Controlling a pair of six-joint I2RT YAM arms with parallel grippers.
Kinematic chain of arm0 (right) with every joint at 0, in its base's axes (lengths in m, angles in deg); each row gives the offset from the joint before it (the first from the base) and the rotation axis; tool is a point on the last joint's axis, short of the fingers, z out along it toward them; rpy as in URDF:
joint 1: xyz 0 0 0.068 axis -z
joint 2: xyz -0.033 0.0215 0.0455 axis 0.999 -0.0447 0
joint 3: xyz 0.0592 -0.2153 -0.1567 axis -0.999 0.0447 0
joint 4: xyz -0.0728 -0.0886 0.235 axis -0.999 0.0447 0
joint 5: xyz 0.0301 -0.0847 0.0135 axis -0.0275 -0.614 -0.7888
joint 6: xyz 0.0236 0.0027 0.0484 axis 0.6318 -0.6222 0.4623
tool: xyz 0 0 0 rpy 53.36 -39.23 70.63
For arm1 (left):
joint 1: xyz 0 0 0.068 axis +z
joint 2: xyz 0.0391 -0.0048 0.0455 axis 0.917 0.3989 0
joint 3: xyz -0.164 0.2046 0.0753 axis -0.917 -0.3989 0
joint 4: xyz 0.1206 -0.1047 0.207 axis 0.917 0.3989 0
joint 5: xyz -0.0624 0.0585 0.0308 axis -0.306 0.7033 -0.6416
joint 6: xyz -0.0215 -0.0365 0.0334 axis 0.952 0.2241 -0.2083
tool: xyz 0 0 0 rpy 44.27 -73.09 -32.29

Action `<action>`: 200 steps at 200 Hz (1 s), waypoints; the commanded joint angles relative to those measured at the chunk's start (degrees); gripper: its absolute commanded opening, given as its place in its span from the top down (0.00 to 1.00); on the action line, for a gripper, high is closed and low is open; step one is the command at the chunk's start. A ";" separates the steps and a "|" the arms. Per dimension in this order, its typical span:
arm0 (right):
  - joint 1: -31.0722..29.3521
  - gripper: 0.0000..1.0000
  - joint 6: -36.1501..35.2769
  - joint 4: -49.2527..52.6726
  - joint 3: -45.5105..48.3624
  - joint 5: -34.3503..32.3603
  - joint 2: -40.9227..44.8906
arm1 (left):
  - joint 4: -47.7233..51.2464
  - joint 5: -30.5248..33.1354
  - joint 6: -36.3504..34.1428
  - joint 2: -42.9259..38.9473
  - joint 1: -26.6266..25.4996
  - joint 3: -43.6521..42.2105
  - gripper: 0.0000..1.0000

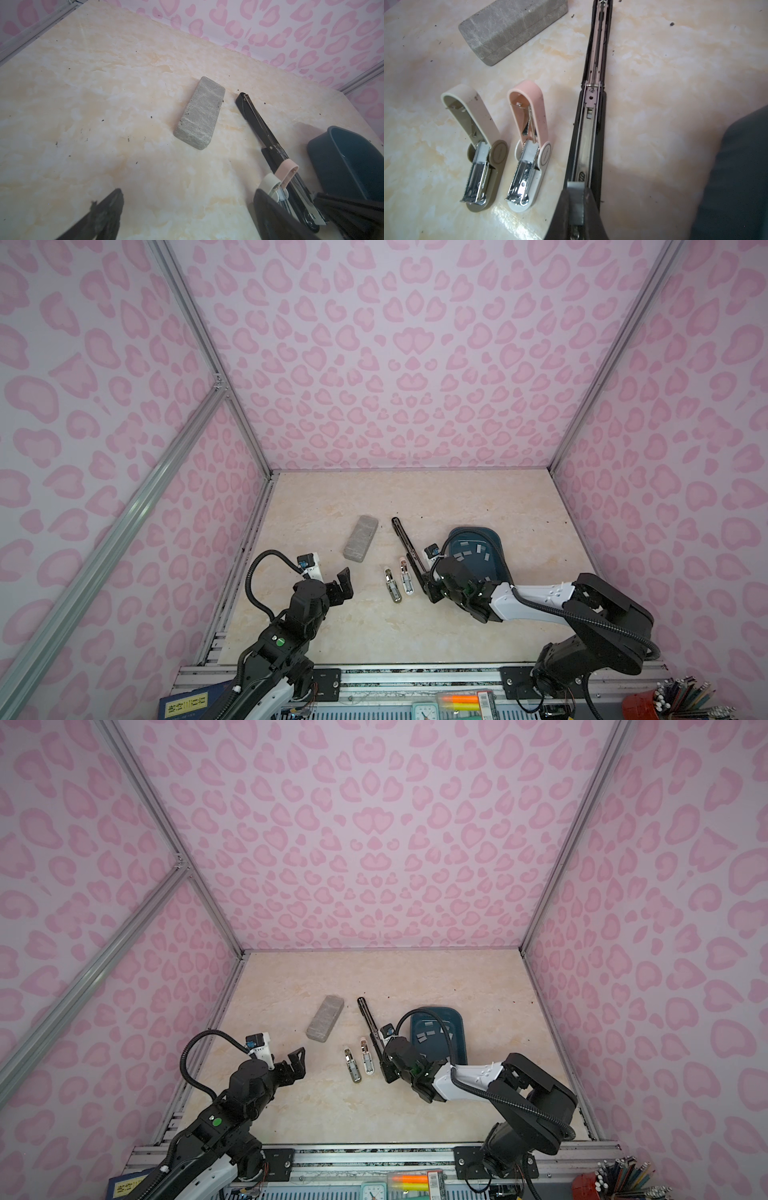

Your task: Load the staples into the stapler

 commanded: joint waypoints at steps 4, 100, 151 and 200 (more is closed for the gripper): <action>-0.17 0.92 0.50 1.89 -0.21 0.60 -0.93 | -1.24 0.05 0.29 0.00 -0.04 -0.14 0.01; -0.25 0.70 0.50 3.20 -0.30 -0.10 1.37 | -1.22 0.01 0.21 -0.28 -0.04 -0.16 0.01; -0.22 0.65 0.27 3.88 -0.13 -0.16 5.23 | -1.27 0.01 0.29 -0.25 -0.01 -0.16 0.01; -0.17 0.65 0.72 5.35 -2.06 -2.44 5.42 | -1.22 -0.02 0.29 -0.22 -0.04 -0.15 0.01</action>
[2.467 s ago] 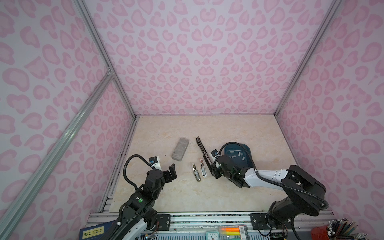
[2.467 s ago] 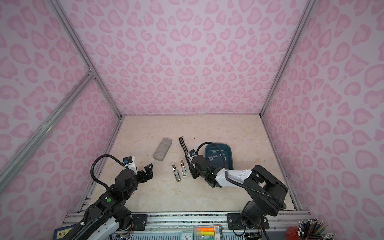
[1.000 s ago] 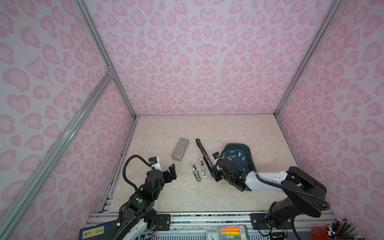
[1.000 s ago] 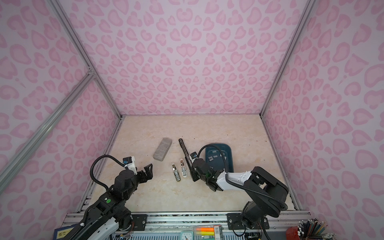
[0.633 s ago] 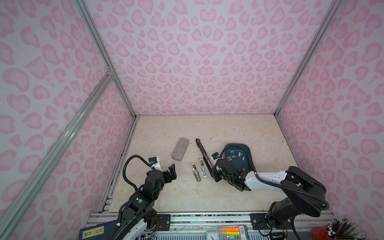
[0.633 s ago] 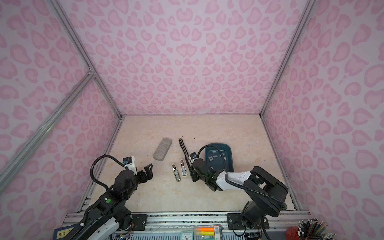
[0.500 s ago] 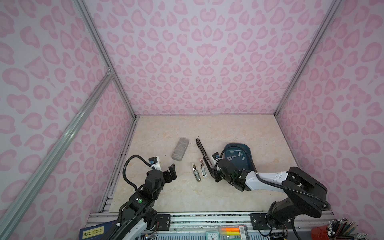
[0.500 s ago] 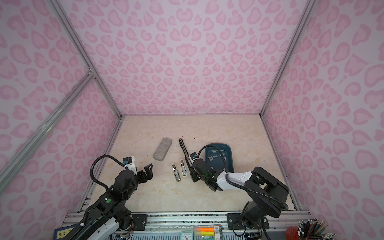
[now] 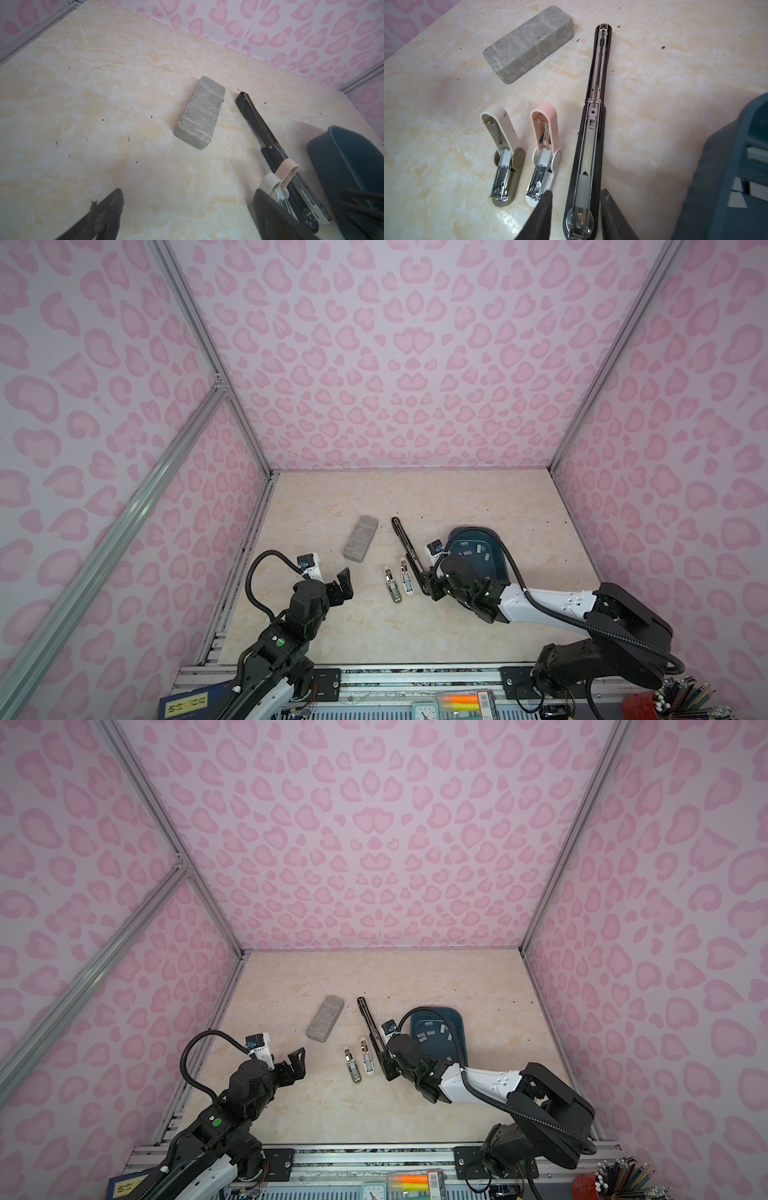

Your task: Load the staples into the stapler

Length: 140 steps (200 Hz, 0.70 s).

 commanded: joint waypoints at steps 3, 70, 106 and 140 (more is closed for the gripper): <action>0.05 0.65 0.31 1.67 -1.37 -2.06 -1.09 | -1.30 -0.03 0.29 -0.12 -0.02 -0.11 0.02; 0.05 0.79 2.01 1.99 -0.02 -4.10 -2.42 | -1.28 -0.04 0.29 -0.19 -0.01 -0.09 0.01; -0.01 0.83 2.46 2.42 0.66 -3.83 -1.97 | -1.26 -0.13 0.29 -0.27 -0.10 -0.06 0.01; -0.02 0.84 3.33 4.23 1.09 -5.80 2.58 | -1.18 -0.13 0.29 -0.75 -0.08 -0.11 0.01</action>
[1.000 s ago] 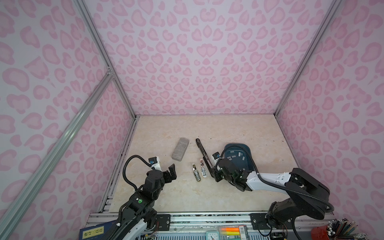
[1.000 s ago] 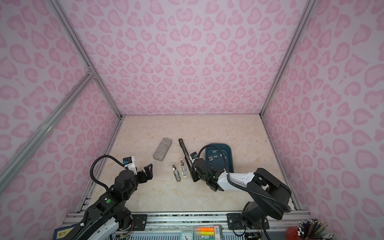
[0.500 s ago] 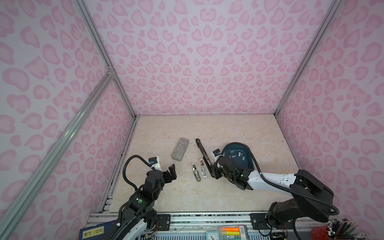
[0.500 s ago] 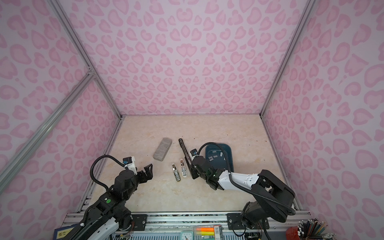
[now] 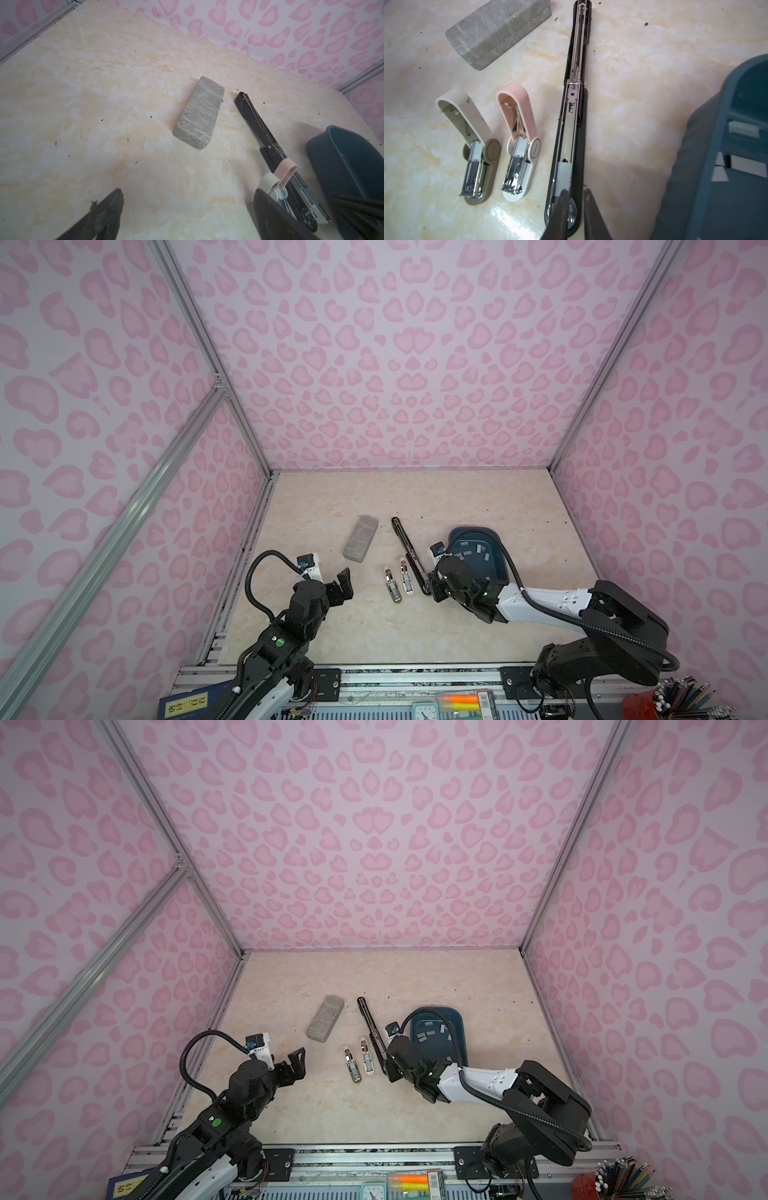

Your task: Load the staples into the stapler

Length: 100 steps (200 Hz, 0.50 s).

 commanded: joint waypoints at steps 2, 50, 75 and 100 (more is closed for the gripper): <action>-0.01 0.83 1.41 1.44 0.49 -2.56 3.14 | -1.24 0.03 0.27 -0.52 -0.05 -0.12 0.01; 0.35 0.76 9.11 12.57 1.45 -16.42 15.30 | 2.17 2.79 1.67 -1.28 0.02 1.07 0.02; 4.07 0.76 12.85 16.09 2.21 -19.32 17.74 | 3.61 1.30 0.87 -0.05 0.03 3.63 0.04; 8.84 0.77 14.37 17.69 2.66 -16.59 17.60 | 6.49 -0.94 1.05 1.68 0.02 6.63 0.03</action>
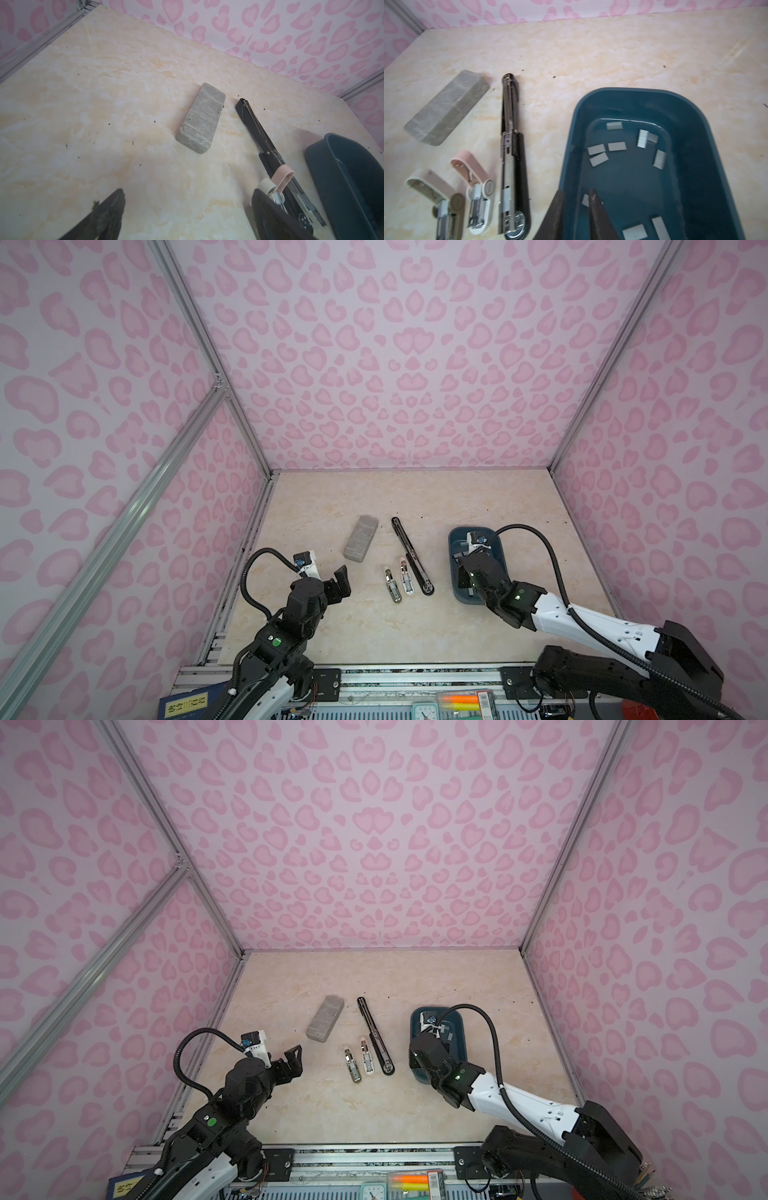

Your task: Load the staples into the stapler

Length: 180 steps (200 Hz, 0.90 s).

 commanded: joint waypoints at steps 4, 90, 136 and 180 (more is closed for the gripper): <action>3.80 0.77 3.75 4.20 0.74 -0.54 -0.32 | 3.15 -2.06 0.42 1.46 -0.03 2.67 0.03; 13.24 0.61 4.69 3.74 -0.48 8.73 -8.54 | -0.03 2.19 2.94 6.31 -0.21 -1.02 0.05; 14.12 0.45 4.33 3.02 -0.48 10.11 -10.17 | 0.58 2.23 3.80 9.75 -1.44 0.36 0.04; 15.60 0.36 3.07 2.23 -0.82 12.09 -12.36 | 0.18 1.47 3.29 10.29 -1.62 0.38 0.03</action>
